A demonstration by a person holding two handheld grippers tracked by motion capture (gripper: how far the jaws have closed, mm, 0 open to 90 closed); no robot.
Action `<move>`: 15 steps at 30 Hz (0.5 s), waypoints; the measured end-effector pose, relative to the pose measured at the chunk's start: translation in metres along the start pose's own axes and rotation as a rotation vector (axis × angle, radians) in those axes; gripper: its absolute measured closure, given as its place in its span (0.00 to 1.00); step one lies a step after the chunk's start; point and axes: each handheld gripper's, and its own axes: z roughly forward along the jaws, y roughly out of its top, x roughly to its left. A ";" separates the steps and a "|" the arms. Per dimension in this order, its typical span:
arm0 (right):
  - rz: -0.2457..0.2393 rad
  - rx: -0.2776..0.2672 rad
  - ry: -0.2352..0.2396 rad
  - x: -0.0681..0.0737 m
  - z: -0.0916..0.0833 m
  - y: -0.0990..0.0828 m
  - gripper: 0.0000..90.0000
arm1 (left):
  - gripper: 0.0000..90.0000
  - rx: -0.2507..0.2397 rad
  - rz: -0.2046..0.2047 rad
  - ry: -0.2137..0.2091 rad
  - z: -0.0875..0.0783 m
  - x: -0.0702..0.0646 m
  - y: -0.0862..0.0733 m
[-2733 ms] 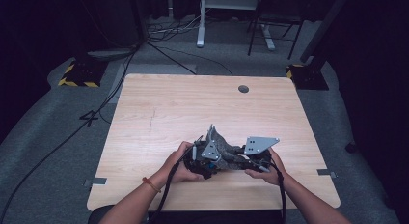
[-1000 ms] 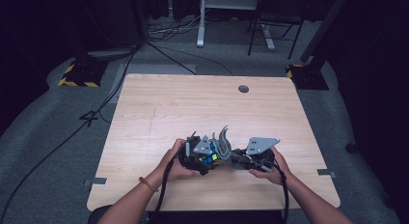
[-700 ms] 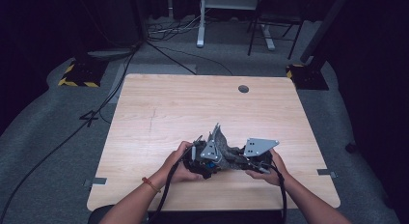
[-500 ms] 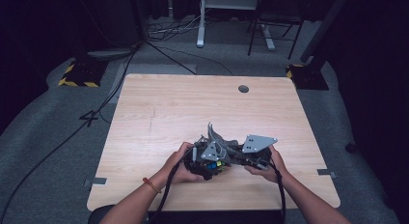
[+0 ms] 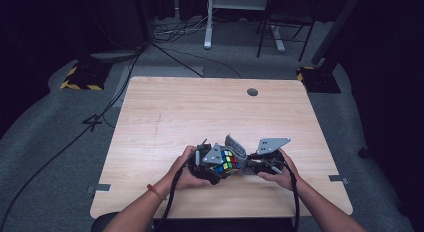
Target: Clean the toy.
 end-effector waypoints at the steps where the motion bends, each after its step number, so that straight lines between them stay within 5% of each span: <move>1: 0.000 0.000 0.000 0.000 0.000 0.000 0.87 | 0.37 0.008 0.003 -0.002 0.001 0.000 0.000; 3: 0.019 -0.033 0.024 -0.001 -0.003 0.001 0.87 | 0.37 0.023 0.006 -0.003 0.005 0.000 -0.001; 10: -0.027 -0.074 0.020 0.007 -0.007 0.006 0.87 | 0.37 0.013 0.010 -0.014 0.004 0.000 0.000; 15: -0.037 -0.028 0.016 0.008 -0.003 0.007 0.87 | 0.37 -0.034 0.001 0.005 -0.005 0.003 0.003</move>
